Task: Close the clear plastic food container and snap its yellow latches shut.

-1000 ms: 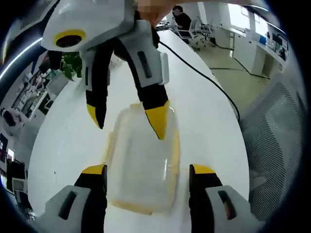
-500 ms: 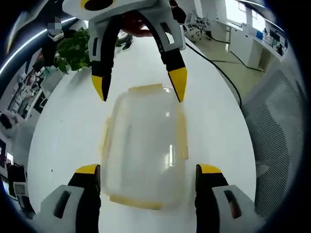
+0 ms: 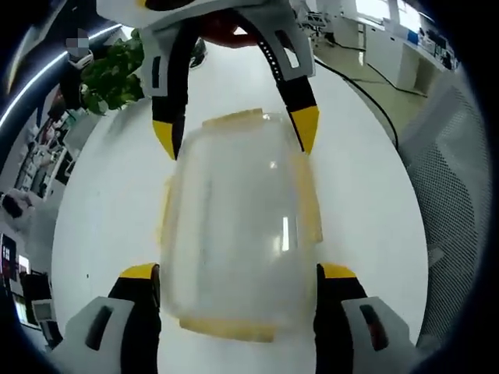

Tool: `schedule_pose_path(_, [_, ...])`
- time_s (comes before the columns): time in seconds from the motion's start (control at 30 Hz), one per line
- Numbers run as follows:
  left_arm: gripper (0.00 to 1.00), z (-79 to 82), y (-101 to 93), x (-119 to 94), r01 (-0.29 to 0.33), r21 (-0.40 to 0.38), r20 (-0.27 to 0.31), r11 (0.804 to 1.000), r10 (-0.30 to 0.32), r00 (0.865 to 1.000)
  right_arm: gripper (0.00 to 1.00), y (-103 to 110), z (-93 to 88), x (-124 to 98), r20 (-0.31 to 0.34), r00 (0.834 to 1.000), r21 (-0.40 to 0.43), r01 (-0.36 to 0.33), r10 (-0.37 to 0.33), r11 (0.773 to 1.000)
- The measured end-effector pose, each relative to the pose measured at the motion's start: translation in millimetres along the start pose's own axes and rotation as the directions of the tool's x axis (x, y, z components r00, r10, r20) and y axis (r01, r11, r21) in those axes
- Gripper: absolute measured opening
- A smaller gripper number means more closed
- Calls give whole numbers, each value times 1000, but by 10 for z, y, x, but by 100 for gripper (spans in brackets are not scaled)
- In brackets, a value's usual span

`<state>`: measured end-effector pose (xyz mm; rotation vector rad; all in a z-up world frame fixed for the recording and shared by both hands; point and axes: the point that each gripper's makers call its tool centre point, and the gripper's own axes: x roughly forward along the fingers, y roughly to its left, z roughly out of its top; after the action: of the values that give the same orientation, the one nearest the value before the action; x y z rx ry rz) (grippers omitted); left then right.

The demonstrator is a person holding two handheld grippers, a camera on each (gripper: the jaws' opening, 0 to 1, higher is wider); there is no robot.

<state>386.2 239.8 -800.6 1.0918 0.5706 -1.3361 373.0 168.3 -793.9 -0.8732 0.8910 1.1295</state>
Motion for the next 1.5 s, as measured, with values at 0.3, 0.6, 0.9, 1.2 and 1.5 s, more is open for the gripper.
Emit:
schedule_pose_path(0.3, [81,-15,-62,-37,2,-3,17,1000,-2,1000,77,73,33,7,6,1000,21,-3,3,1000])
schedule_pose_path(0.6, [81,-73,-133,-93,0,-9,32,1000,0,999,77,151,114,35,1,1000,23,-2,2,1000])
schedule_pose_path(0.9, [81,-186,-205,-176,-5,-21,22,1000,6,1000,77,229,232,76,-11,1000,16,-3,3,1000])
schedule_pose_path(1.2, [81,-345,-309,-286,-14,-31,15,999,14,1000,77,343,429,148,27,1000,15,-7,7,1000])
schedule_pose_path(1.5, [81,-518,-372,-399,-18,-39,19,999,19,1000,78,425,630,230,41,999,8,-24,24,1000])
